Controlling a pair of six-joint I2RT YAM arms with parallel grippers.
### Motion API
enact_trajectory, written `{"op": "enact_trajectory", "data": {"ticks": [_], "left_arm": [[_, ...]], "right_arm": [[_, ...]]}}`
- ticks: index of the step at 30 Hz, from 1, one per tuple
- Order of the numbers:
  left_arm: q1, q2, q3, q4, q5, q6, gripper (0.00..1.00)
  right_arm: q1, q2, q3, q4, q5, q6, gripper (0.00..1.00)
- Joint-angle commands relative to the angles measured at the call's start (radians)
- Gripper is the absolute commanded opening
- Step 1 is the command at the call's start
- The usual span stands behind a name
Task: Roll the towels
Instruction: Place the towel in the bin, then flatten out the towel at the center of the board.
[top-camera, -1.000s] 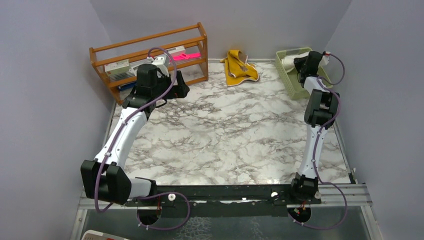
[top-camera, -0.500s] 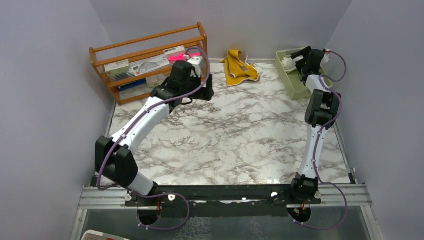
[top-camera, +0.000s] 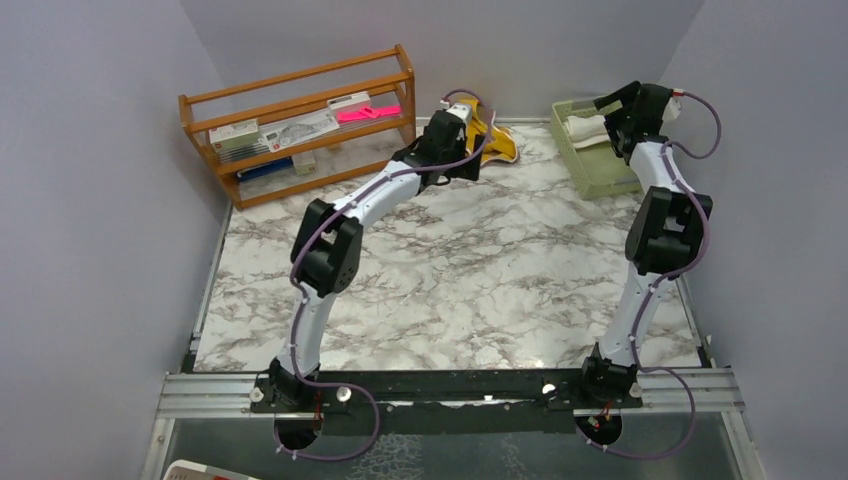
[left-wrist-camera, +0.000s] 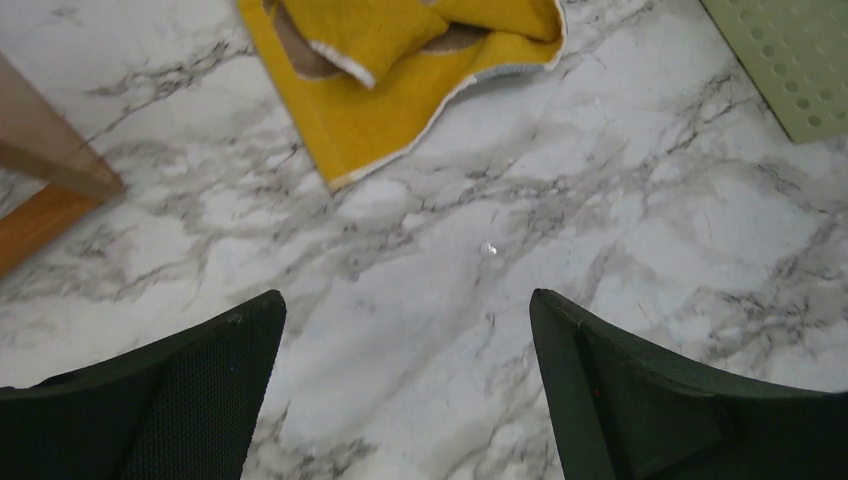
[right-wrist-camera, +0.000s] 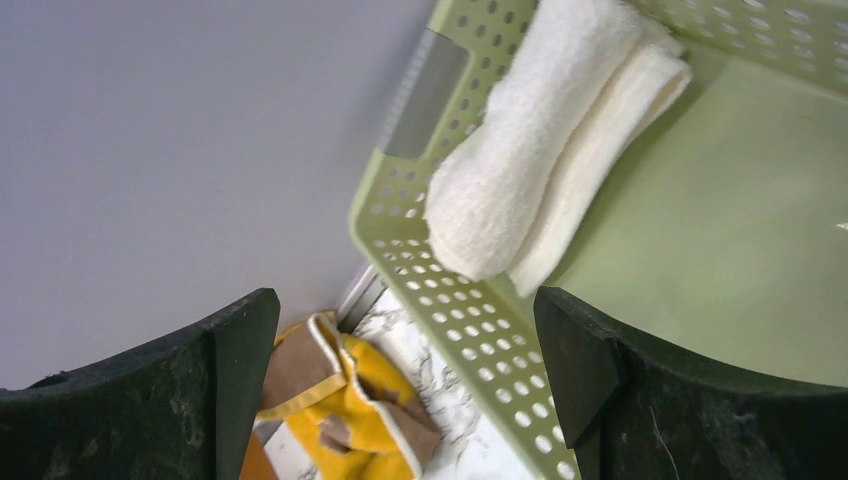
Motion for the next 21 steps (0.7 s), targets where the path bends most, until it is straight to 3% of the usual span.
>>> {"op": "enact_trajectory", "data": {"ticks": [1, 5, 9, 17, 21], "left_arm": [[-0.031, 0.202, 0.253, 0.045, -0.068, 0.063, 0.95], [-0.037, 0.413, 0.504, 0.028, -0.099, 0.099, 0.95], [-0.037, 0.568, 0.646, 0.053, -0.099, 0.138, 0.96], [-0.037, 0.672, 0.646, 0.170, -0.107, 0.196, 0.96], [-0.033, 0.702, 0.656, 0.178, -0.131, 0.239, 0.80]], "right_arm": [[-0.005, -0.108, -0.040, -0.029, -0.051, -0.020, 1.00], [-0.005, -0.198, -0.099, -0.041, -0.047, -0.026, 1.00], [-0.005, -0.320, -0.236, 0.008, -0.091, -0.002, 1.00], [-0.006, -0.578, -0.512, 0.071, -0.128, -0.017, 1.00], [-0.005, -0.701, -0.586, 0.069, -0.130, -0.045, 1.00]]}}
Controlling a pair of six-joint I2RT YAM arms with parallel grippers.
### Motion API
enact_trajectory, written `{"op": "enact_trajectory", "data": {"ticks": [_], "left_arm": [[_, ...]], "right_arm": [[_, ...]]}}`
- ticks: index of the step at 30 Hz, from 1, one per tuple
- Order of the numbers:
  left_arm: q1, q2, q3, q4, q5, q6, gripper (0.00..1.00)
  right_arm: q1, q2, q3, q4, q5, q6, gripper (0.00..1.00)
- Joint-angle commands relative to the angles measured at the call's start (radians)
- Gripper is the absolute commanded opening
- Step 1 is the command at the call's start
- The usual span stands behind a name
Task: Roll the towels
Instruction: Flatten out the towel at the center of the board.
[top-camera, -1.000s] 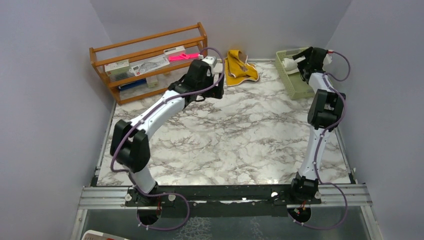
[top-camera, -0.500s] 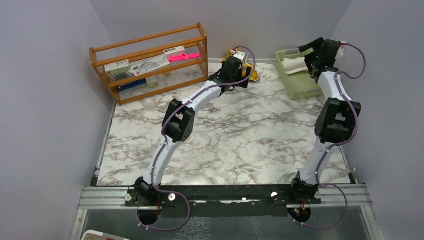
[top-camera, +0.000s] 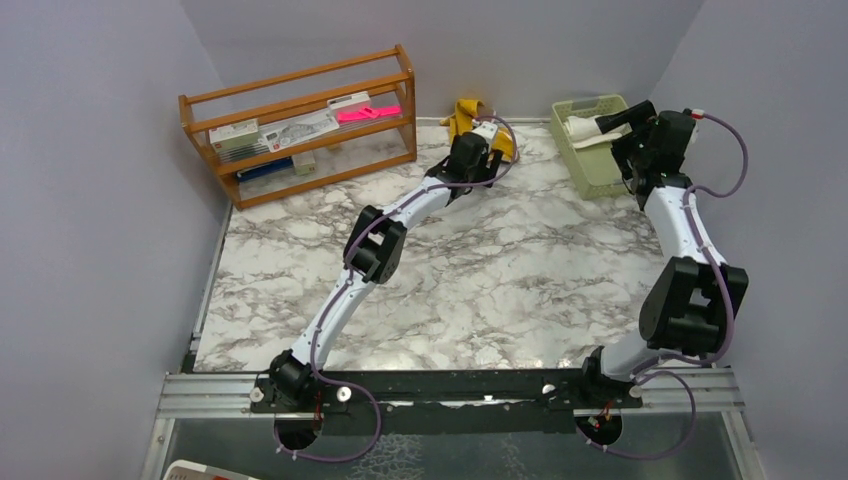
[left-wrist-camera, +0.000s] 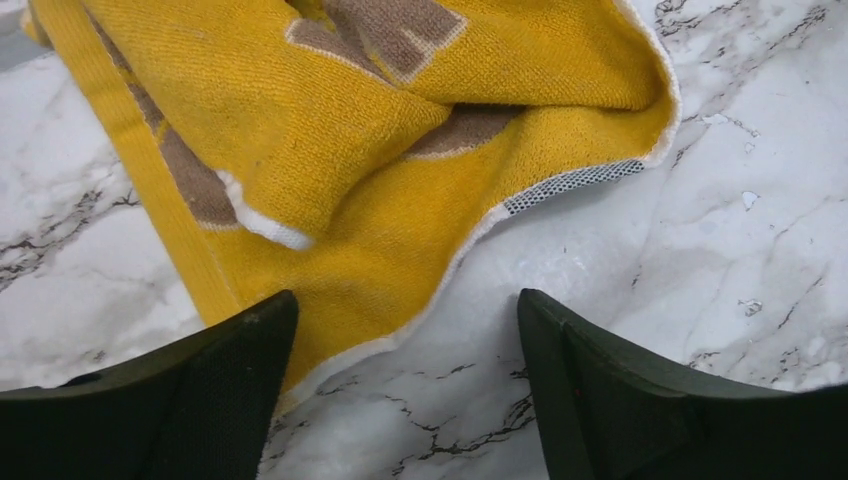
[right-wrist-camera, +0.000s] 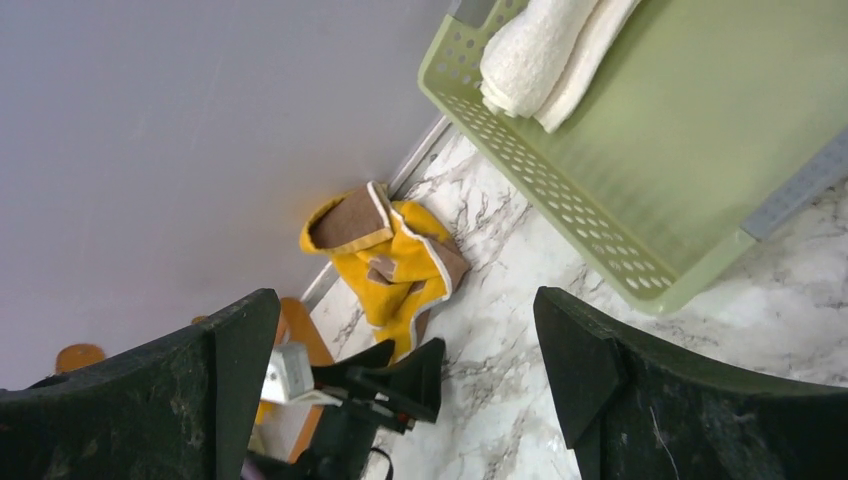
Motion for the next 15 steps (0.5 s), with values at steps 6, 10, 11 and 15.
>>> {"op": "enact_trajectory", "data": {"ticks": [6, 10, 11, 15], "left_arm": [[0.024, 0.070, 0.108, -0.039, 0.072, 0.074, 0.17], [0.024, -0.002, 0.012, -0.070, 0.070, 0.099, 0.00], [0.026, -0.038, -0.028, -0.076, 0.067, 0.102, 0.00], [0.033, -0.218, -0.207, -0.096, 0.063, 0.088, 0.00]], "right_arm": [[-0.005, -0.261, -0.117, 0.001, -0.043, -0.061, 1.00], [-0.005, -0.312, -0.132, -0.023, -0.061, -0.072, 1.00], [-0.005, -0.324, -0.134, -0.027, -0.072, -0.075, 1.00], [-0.005, -0.371, -0.144, -0.033, -0.130, -0.109, 1.00]]}}
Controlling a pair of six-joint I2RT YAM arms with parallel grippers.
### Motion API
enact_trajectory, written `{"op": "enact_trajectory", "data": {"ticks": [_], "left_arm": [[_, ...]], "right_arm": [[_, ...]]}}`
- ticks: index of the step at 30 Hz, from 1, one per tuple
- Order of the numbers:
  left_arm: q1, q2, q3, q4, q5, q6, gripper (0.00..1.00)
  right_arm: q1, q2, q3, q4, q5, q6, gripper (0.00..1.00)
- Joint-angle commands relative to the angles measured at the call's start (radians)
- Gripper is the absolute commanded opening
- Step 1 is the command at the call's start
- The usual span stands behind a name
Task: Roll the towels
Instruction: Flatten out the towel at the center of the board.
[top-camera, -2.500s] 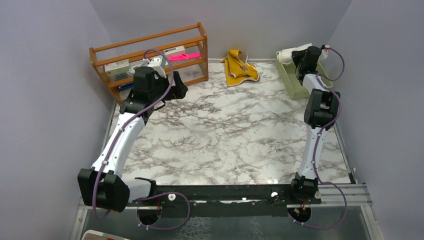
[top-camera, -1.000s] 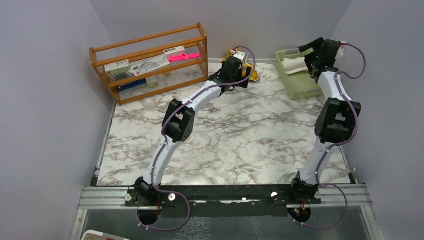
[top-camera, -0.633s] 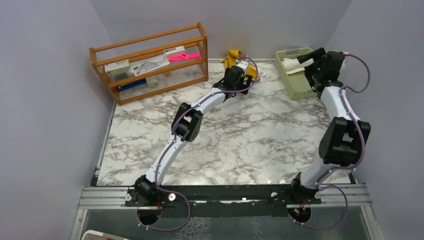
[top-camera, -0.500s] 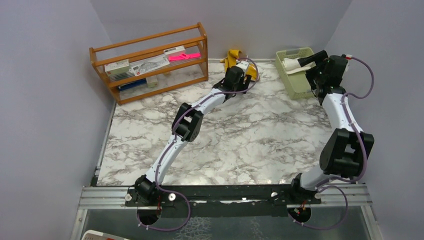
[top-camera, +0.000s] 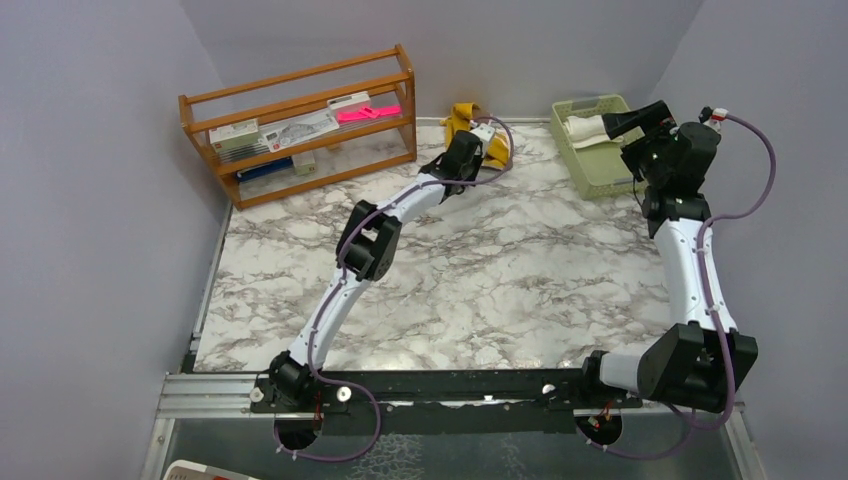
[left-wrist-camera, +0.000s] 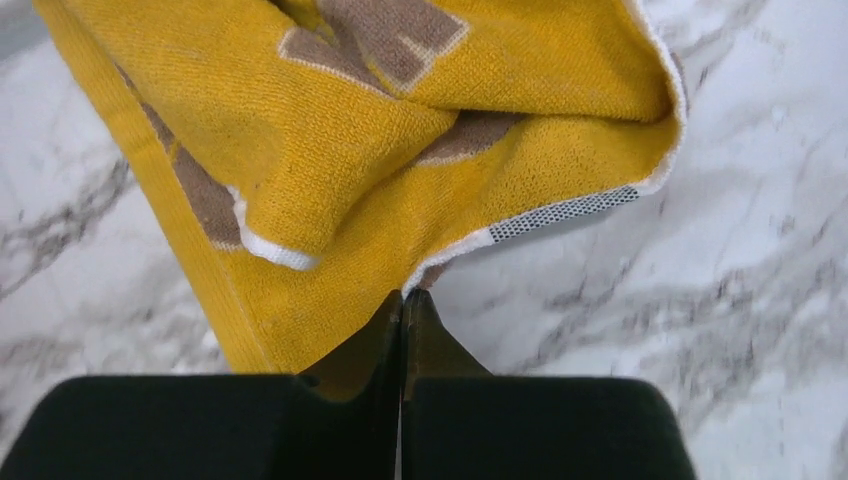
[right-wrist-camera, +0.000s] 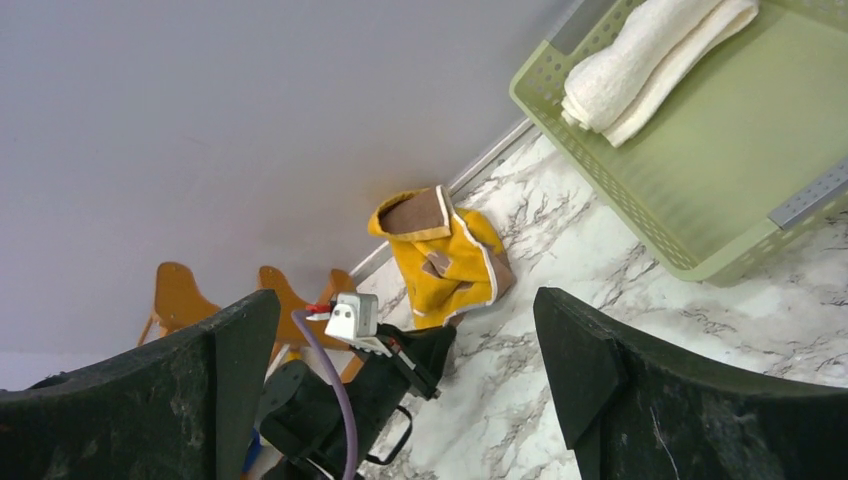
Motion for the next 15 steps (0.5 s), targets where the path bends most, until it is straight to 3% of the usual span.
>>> {"op": "enact_trajectory", "data": {"ticks": [1, 5, 7, 12, 15], "left_arm": [[0.014, -0.239, -0.200, -0.096, 0.023, 0.001, 0.00], [0.015, -0.533, -0.492, -0.136, 0.090, -0.006, 0.00], [0.014, -0.729, -0.709, -0.132, 0.126, -0.060, 0.00], [0.001, -1.228, -1.352, 0.009, 0.186, -0.283, 0.00], [-0.003, -1.446, -1.568, -0.073, 0.086, -0.361, 0.00]], "right_arm": [[-0.005, -0.069, -0.032, -0.009, -0.101, -0.065, 1.00], [0.009, -0.134, -0.121, 0.061, -0.176, -0.120, 1.00], [0.042, -0.140, -0.160, 0.074, -0.187, -0.160, 1.00], [0.323, -0.088, -0.270, 0.128, -0.012, -0.325, 0.90], [0.480, 0.061, -0.315, 0.197, -0.044, -0.330, 0.88]]}}
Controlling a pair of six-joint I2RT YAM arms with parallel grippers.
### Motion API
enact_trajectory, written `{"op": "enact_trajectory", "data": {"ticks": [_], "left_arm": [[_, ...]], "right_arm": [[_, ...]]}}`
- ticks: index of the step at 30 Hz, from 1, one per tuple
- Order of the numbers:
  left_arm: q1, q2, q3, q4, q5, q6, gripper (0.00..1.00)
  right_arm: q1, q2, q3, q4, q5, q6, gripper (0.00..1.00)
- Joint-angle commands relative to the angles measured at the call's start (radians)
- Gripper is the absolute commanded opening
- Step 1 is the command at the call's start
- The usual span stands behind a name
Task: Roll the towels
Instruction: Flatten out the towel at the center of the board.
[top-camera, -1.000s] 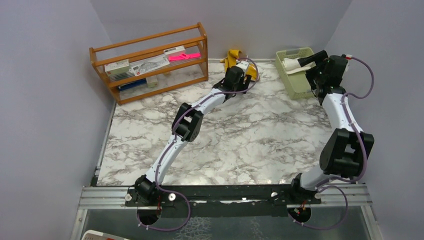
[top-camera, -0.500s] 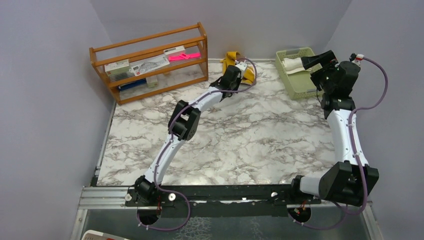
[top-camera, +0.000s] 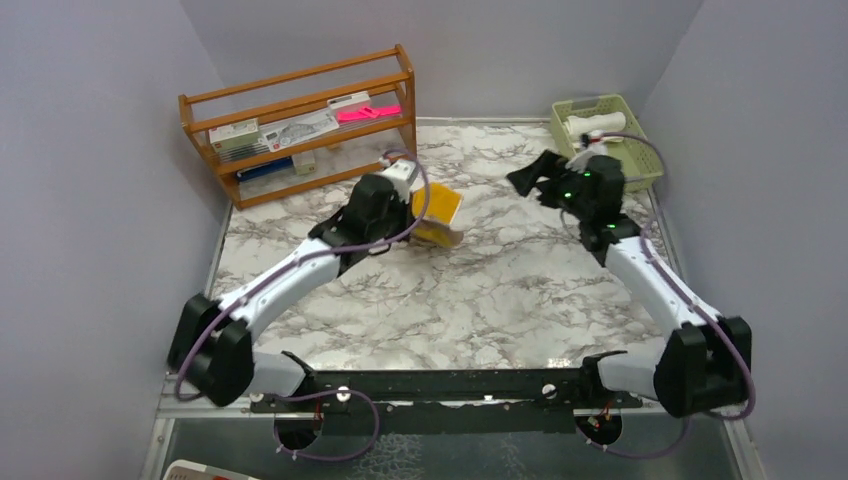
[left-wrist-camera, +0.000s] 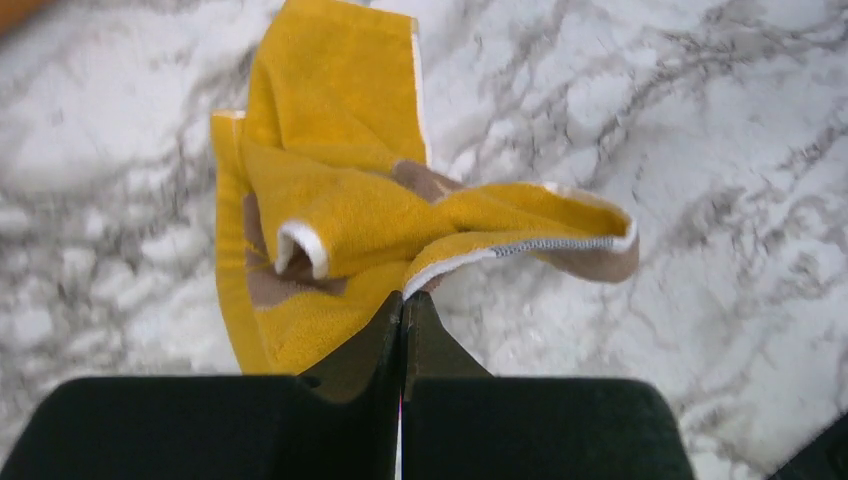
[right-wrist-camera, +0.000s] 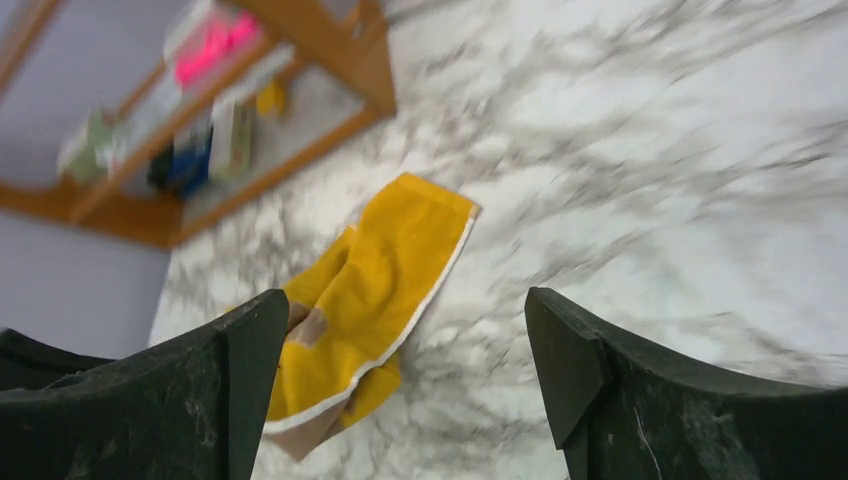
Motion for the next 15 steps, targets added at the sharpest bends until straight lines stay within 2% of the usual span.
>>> {"op": "enact_trajectory", "data": {"ticks": [1, 6, 11, 15], "left_arm": [[-0.012, -0.249, -0.302, -0.088, -0.071, -0.180, 0.00], [-0.016, -0.502, -0.455, -0.210, -0.185, -0.332, 0.00], [-0.015, -0.668, -0.566, -0.287, -0.241, -0.470, 0.00], [-0.015, -0.707, -0.583, -0.311, -0.244, -0.498, 0.00]], "right_arm": [[0.197, 0.196, -0.068, 0.132, -0.008, -0.079, 0.87], [0.363, 0.479, 0.008, 0.263, -0.120, -0.123, 0.83], [0.415, 0.692, 0.189, 0.222, -0.185, -0.215, 0.83], [0.450, 0.796, 0.309, 0.144, -0.102, -0.279, 0.82]]}}
